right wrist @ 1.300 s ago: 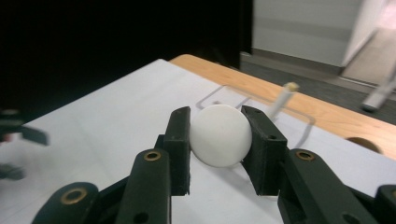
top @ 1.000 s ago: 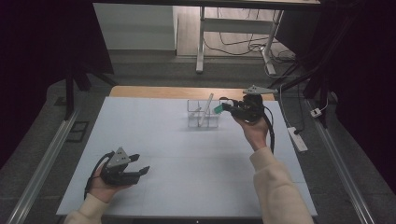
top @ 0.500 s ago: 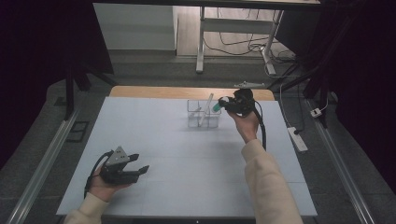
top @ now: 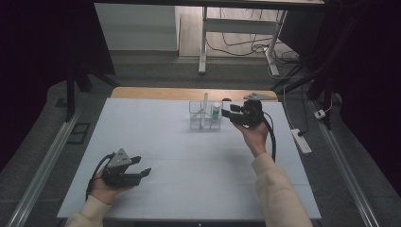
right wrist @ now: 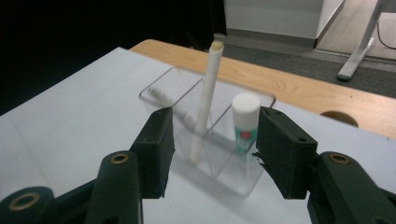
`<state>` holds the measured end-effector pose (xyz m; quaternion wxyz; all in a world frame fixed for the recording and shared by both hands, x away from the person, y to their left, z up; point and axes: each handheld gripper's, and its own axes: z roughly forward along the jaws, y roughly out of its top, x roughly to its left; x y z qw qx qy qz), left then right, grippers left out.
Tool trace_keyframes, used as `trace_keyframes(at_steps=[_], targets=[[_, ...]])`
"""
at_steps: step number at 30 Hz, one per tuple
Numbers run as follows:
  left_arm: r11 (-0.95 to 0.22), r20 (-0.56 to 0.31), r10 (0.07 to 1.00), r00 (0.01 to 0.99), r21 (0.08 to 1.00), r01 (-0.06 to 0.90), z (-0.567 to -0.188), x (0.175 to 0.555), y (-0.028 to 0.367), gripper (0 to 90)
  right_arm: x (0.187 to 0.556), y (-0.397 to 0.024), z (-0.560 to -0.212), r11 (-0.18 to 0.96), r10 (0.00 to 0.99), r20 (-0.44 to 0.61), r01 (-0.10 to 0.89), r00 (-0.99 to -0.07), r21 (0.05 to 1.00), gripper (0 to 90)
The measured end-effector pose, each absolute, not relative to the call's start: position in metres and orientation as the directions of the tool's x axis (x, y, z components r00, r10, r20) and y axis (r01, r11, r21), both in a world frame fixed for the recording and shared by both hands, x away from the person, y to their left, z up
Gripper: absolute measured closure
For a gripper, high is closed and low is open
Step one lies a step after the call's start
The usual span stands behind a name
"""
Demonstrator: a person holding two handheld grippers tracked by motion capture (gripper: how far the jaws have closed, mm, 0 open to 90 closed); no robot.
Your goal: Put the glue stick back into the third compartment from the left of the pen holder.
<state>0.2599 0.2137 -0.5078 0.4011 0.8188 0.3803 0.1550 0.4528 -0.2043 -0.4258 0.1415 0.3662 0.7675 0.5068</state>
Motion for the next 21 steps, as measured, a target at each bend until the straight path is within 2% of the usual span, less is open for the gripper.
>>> trace_keyframes(at_steps=[21], targets=[[-0.384, -0.060, 0.755, 0.653, 0.767, 0.515, -0.511, 0.268, 0.215, 37.0, 0.359, -0.276, -0.462, 0.271, 0.603, 0.143, 0.370, -0.785, 0.888, 39.9]])
